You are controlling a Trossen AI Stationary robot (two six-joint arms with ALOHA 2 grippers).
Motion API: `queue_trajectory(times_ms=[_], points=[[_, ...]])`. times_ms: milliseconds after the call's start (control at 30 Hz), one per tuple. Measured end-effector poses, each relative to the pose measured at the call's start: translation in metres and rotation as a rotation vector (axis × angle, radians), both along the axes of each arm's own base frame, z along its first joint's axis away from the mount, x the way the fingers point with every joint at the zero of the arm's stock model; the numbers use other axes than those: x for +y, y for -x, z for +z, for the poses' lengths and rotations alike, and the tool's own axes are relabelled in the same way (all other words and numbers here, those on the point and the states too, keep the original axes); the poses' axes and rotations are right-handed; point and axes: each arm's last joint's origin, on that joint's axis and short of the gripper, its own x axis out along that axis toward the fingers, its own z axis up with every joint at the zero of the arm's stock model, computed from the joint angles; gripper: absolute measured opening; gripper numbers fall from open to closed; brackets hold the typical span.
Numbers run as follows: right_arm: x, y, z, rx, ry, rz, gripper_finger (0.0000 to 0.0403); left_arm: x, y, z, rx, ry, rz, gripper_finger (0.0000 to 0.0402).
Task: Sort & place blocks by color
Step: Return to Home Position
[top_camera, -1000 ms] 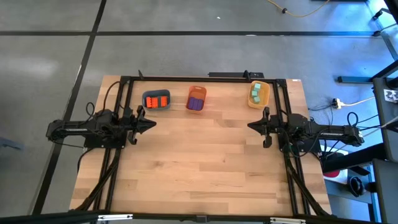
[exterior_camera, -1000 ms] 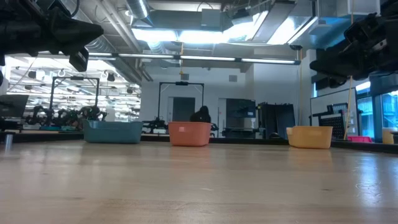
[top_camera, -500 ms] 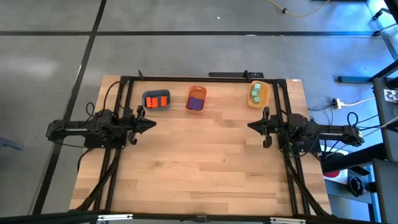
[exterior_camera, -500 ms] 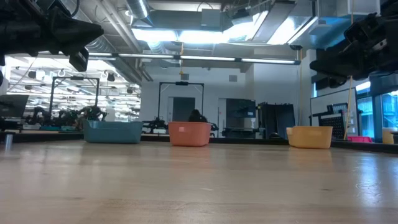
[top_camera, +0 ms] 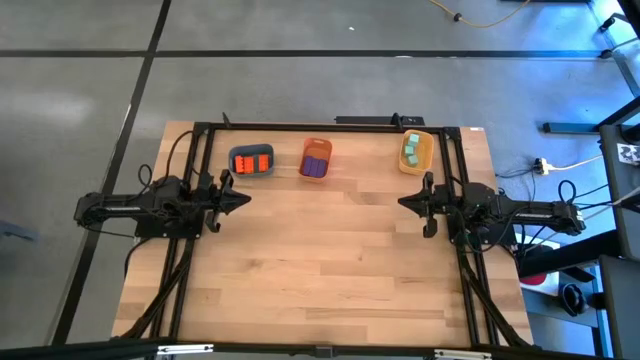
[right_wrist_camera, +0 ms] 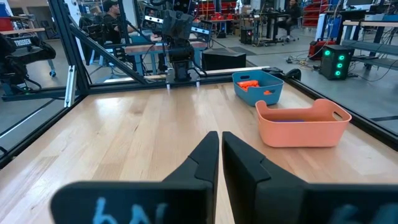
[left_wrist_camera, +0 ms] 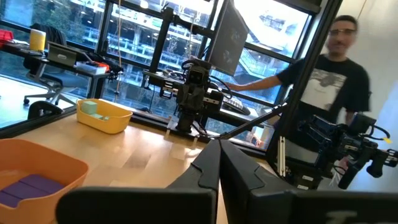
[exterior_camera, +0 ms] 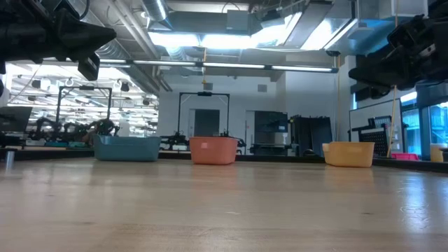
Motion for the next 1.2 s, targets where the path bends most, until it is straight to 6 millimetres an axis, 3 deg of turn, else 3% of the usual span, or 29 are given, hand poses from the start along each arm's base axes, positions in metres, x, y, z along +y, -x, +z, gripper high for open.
queue_trajectory(times_ms=[633, 1200], points=[[0.0, 0.0, 0.0001, 0.0, 0.0, 0.0, 0.0025, 0.0, 0.0, 0.0, 0.0, 0.0, 0.0, 0.0028], [0.0, 0.0, 0.0001, 0.0, 0.0, 0.0, 0.0025, 0.0, 0.0, 0.0, 0.0, 0.0, 0.0, 0.0007]])
